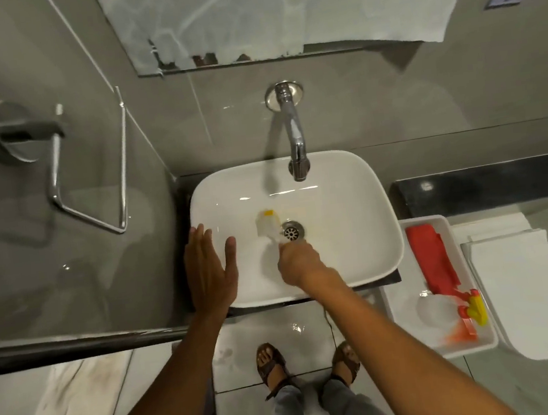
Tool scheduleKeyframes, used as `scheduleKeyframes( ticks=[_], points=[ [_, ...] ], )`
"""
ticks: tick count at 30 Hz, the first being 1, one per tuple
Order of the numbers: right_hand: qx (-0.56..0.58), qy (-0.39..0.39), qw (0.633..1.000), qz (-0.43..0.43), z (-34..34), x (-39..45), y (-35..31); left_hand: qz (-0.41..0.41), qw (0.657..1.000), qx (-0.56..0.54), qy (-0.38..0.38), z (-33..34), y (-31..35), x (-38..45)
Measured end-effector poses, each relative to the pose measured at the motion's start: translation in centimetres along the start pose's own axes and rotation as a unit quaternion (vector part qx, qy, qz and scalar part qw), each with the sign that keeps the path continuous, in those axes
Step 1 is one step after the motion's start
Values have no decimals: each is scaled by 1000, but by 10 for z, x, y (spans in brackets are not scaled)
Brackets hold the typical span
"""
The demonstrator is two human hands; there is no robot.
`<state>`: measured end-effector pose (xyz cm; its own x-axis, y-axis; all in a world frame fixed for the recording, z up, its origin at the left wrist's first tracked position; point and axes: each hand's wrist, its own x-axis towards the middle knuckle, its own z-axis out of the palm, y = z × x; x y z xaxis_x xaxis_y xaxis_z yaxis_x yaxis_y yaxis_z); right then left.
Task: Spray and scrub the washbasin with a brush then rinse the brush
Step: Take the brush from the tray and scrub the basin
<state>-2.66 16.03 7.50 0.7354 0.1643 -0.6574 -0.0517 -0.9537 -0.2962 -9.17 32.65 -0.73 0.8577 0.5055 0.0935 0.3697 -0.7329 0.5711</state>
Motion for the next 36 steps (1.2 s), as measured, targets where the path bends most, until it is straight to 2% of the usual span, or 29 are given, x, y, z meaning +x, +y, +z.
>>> scheduleKeyframes(
  ticks=[4, 6, 8, 10, 13, 15, 17, 20, 23, 27, 29, 31, 34, 36],
  points=[
    [-59, -37, 997, -21, -8, 2, -12, -13, 1000, 6, -18, 3, -1, 2],
    [-144, -76, 986, -47, 18, -26, -8, -7, 1000, 11, -10, 4, -2, 4],
    [-180, -96, 977, -55, 42, -49, -5, -8, 1000, 14, -9, 5, -3, 5],
    [-118, -54, 991, -15, 43, -39, -6, -5, 1000, 17, -12, 5, -5, 4],
    [-3, 28, 997, 68, 10, 4, -7, -7, 1000, 8, -21, 5, -5, 3],
    [2, 51, 993, 103, -18, 22, 10, -14, 1000, 5, -27, 4, -4, 3],
    [-45, 52, 989, 132, -43, 26, 48, -14, 999, 9, -30, 4, -4, 3],
    [-145, 25, 978, 149, -66, 7, 99, -4, 1000, 9, -27, 3, -4, 4],
    [-222, -45, 970, 89, -53, -26, 92, 5, 1000, 9, -17, 4, -6, 3],
    [-150, -155, 976, 17, -14, -66, 37, 6, 1000, -4, 0, 6, -8, 2],
    [-110, -173, 979, -9, 6, -69, -1, 3, 1000, -14, 5, 5, -7, 2],
    [-72, -154, 985, -24, 24, -59, -43, -3, 1000, -24, 4, 4, -6, 3],
    [9, -57, 998, -9, 29, -23, -76, 0, 1000, -31, 4, 2, -5, 5],
    [-11, 24, 1000, 12, 17, 6, -74, -2, 999, -37, -1, 2, -3, 4]
  ],
)
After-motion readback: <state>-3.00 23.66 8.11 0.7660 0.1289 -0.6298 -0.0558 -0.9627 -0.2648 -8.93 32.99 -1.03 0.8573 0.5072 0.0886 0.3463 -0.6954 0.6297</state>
